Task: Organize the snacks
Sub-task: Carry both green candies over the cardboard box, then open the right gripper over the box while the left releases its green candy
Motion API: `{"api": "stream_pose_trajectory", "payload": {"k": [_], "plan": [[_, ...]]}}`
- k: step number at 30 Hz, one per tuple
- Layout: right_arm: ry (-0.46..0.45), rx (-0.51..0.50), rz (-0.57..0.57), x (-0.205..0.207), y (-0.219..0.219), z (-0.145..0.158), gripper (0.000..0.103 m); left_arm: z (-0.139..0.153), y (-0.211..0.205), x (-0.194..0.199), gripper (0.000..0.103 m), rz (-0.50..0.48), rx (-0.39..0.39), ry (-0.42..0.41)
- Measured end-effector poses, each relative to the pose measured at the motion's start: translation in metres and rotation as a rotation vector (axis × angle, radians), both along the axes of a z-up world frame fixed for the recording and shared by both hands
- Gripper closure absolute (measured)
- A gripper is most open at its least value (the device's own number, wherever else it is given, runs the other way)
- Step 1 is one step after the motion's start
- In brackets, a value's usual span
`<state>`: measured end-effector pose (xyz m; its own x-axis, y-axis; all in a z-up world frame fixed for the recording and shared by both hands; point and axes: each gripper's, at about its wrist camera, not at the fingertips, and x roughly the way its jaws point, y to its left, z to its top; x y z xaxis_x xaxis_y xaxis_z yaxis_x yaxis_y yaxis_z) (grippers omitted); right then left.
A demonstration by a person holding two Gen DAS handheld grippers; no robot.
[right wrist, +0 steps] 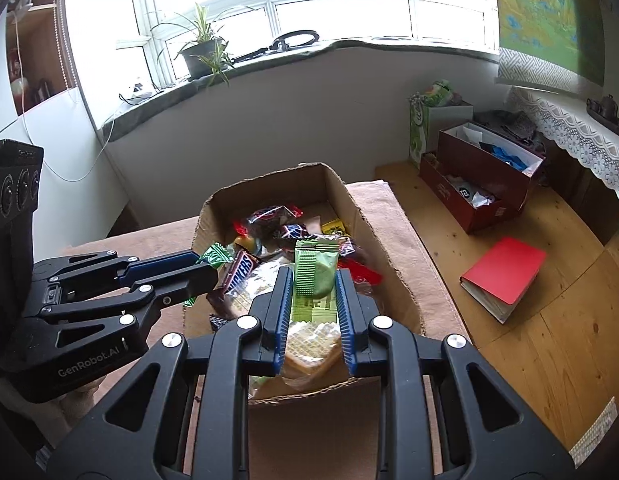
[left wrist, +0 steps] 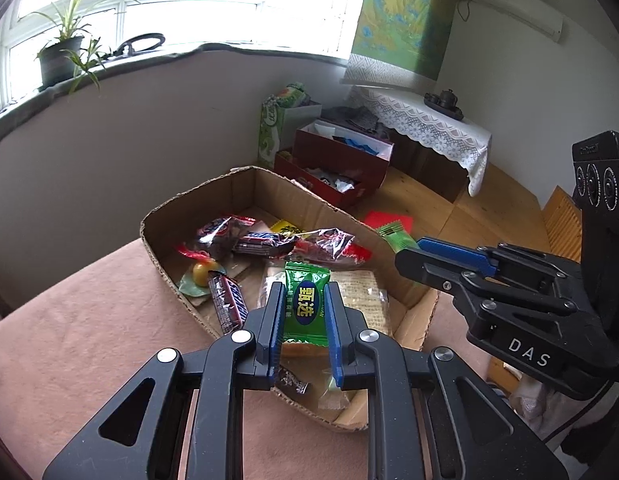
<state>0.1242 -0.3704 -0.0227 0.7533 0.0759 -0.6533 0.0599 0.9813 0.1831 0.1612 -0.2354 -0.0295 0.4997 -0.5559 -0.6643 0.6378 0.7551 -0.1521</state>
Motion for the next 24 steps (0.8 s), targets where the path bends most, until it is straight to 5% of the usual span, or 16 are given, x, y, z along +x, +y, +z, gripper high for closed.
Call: {"api": "stream_pose_trajectory", "payload": {"k": [6,9,22,24], "plan": [[0.001,0.003,0.001,0.001,-0.003,0.000,0.079,-0.007,-0.006,0.003,0.080,0.028,0.027,0.024],[-0.007,-0.007,0.002,-0.001,-0.001,0.003,0.059,-0.008,-0.007,0.004,0.062,0.044,0.027,0.030],[-0.061,-0.028,-0.002,-0.018,0.013,0.021,0.033,0.001,0.010,-0.008,0.061,0.071,-0.001,0.030],[-0.071,-0.028,-0.005,-0.022,0.014,0.025,0.031,0.003,0.014,-0.011,0.054,0.075,-0.005,0.029]]}}
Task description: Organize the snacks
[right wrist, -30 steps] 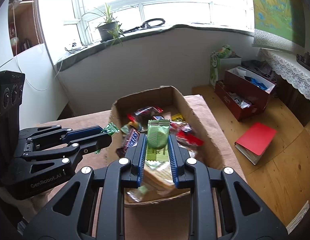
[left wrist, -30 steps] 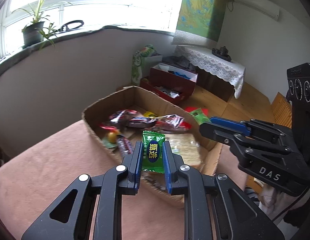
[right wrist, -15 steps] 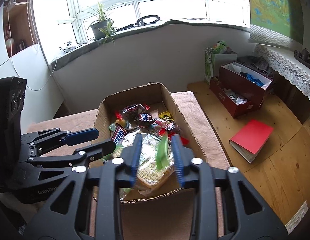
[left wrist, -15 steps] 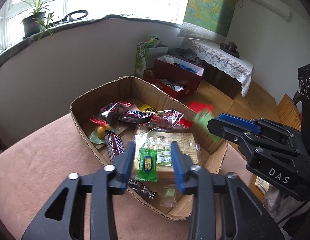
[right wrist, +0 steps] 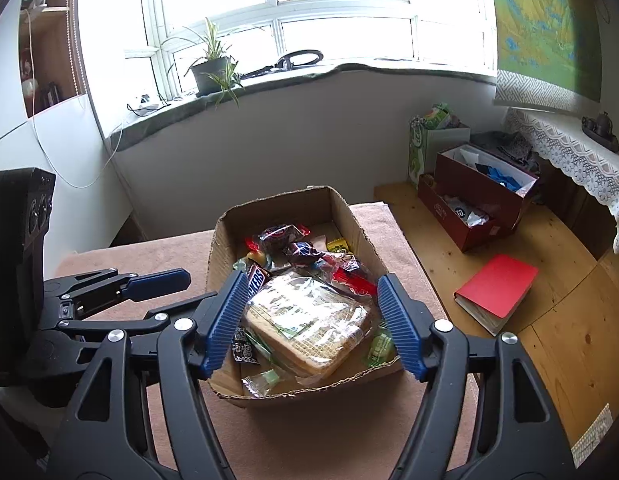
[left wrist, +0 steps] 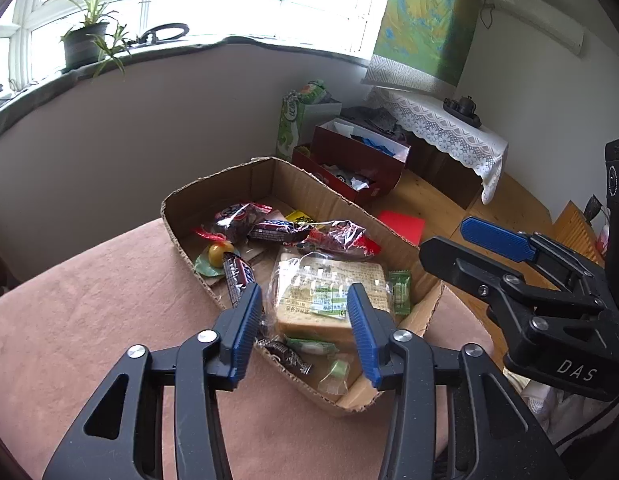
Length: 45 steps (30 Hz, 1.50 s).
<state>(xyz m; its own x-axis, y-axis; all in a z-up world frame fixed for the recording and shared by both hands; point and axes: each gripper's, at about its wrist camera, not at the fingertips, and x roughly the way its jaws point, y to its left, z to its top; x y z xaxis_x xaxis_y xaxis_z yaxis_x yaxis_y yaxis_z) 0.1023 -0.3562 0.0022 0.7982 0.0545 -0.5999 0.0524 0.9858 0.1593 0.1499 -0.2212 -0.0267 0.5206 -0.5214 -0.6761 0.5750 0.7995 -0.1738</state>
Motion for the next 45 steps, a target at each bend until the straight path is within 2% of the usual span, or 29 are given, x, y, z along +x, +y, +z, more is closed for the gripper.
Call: {"api": "stream_pose_trajectory", "payload": {"k": [6,7,8,9,10,14,15,17,19,27,30,35,45], "plan": [[-0.017,-0.014,-0.006,-0.012,0.007,0.010,0.028,0.008,0.013,-0.013,0.052,0.018,-0.012,-0.018],[-0.019,-0.019,-0.008,-0.014,0.008,0.011,0.020,0.009,0.015,-0.015,0.051,0.021,-0.016,-0.021],[-0.025,-0.021,-0.009,-0.017,0.010,0.012,0.014,0.010,0.017,-0.018,0.048,0.024,-0.018,-0.027],[-0.033,-0.022,-0.012,-0.019,0.011,0.013,0.012,0.013,0.020,-0.021,0.043,0.033,-0.020,-0.038],[-0.041,-0.026,-0.017,-0.023,0.013,0.015,0.012,0.014,0.023,-0.024,0.039,0.041,-0.020,-0.047],[-0.059,-0.037,-0.032,-0.033,0.018,0.020,0.011,0.022,0.034,-0.037,0.034,0.074,-0.027,-0.083],[-0.063,-0.035,-0.034,-0.035,0.018,0.022,0.011,0.023,0.037,-0.041,0.029,0.089,-0.030,-0.094],[-0.076,-0.034,-0.044,-0.041,0.020,0.024,0.006,0.026,0.045,-0.048,0.026,0.115,-0.041,-0.111],[-0.089,-0.039,-0.058,-0.046,0.022,0.026,0.006,0.028,0.053,-0.054,0.023,0.143,-0.057,-0.114],[-0.096,-0.061,-0.066,-0.057,0.034,0.027,0.006,0.027,0.075,-0.074,0.023,0.235,-0.078,-0.123],[-0.102,-0.075,-0.074,-0.060,0.036,0.027,0.006,0.028,0.077,-0.081,0.023,0.262,-0.056,-0.145],[-0.109,-0.082,-0.085,-0.064,0.037,0.028,0.006,0.030,0.082,-0.087,0.023,0.283,-0.045,-0.168],[-0.102,-0.083,-0.084,-0.069,0.038,0.025,0.006,0.028,0.087,-0.093,0.023,0.297,-0.052,-0.154]]}}
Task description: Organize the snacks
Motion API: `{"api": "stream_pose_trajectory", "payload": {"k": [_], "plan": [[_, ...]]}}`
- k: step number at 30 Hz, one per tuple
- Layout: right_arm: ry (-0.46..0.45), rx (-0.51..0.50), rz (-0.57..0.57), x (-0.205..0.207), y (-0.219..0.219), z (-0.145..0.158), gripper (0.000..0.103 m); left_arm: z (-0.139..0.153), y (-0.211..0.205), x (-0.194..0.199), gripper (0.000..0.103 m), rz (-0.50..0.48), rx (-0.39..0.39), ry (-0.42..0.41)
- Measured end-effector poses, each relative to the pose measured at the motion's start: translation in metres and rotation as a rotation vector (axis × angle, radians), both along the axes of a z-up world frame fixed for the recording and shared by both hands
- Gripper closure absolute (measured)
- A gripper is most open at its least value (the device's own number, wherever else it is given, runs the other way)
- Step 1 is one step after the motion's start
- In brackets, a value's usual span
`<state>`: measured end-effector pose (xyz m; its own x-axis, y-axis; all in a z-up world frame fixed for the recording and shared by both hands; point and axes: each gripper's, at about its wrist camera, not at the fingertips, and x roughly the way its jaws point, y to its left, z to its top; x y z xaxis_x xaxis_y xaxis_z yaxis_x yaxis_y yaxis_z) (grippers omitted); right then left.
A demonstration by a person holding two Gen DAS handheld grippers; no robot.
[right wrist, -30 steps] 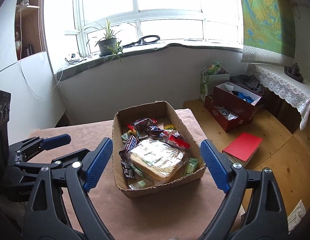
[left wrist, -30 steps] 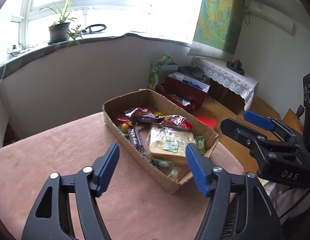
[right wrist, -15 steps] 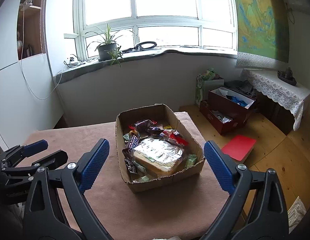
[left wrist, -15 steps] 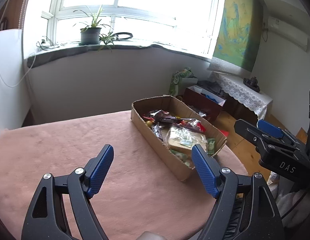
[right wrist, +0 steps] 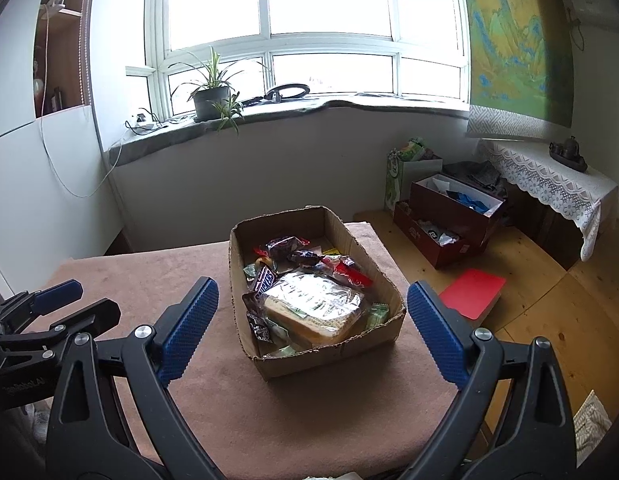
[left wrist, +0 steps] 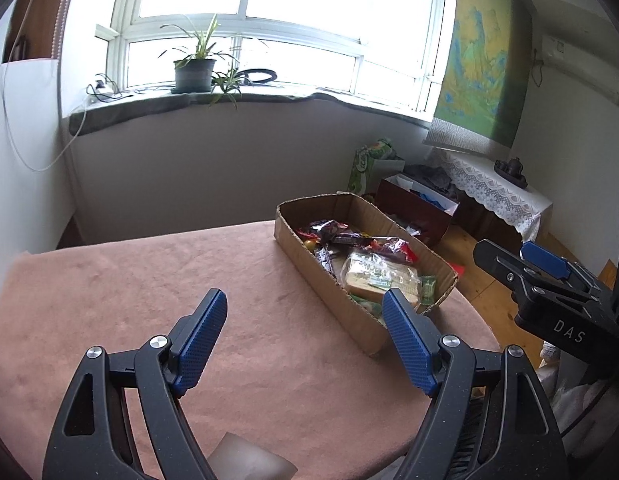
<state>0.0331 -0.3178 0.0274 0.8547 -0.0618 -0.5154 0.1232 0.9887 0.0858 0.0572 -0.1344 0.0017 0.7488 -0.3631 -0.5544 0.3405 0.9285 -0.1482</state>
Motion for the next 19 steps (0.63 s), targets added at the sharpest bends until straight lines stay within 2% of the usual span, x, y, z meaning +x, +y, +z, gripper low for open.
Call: {"api": "stream_pose_trajectory", "payload": {"k": [19], "plan": [[0.019,-0.011,0.020,0.0027,0.0090,-0.0032,0.006,0.0001,0.0092,-0.0022,0.023,0.005,-0.012,0.004]]}}
